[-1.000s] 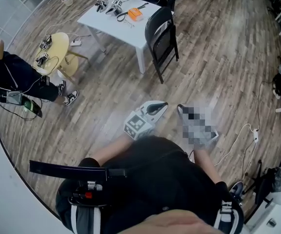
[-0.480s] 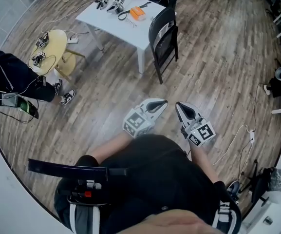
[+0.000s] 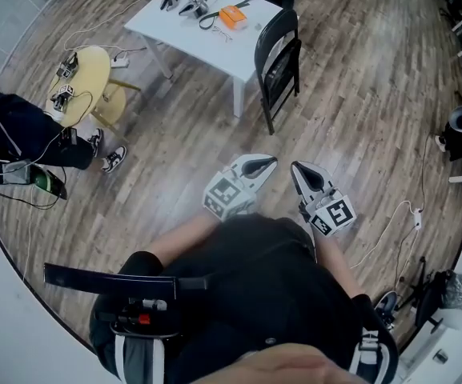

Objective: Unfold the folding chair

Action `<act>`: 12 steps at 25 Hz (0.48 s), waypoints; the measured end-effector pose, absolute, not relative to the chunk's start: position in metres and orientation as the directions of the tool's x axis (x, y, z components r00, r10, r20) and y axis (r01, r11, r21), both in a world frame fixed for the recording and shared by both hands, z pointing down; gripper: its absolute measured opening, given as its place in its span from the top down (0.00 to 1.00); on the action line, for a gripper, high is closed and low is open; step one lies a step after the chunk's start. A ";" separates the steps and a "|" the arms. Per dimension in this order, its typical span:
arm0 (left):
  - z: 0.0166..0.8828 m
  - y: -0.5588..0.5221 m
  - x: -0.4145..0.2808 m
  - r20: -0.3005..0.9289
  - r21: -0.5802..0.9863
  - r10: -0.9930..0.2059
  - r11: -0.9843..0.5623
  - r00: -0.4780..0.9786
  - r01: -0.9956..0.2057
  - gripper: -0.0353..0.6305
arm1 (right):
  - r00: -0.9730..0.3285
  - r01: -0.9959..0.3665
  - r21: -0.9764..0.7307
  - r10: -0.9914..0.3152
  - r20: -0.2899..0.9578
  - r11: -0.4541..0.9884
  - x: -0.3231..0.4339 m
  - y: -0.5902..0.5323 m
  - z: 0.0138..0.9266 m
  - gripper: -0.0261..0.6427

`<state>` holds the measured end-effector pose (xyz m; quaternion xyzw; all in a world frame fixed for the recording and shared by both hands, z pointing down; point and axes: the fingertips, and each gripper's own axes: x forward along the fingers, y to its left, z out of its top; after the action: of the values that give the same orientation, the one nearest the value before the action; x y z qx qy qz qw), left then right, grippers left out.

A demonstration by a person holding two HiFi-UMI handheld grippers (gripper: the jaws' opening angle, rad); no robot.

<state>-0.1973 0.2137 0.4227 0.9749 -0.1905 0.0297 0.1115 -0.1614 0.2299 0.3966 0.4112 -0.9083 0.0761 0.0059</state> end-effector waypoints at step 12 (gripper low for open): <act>0.433 0.154 -0.161 0.123 0.200 -0.401 -0.886 0.908 -0.418 0.94 | -0.679 -0.732 -0.140 -0.731 0.068 0.667 -0.122 0.170 0.406 0.95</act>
<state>-0.1609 0.1544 0.4333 0.9703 -0.2110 0.0390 0.1117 -0.1217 0.1701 0.4064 0.4006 -0.9129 0.0781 0.0032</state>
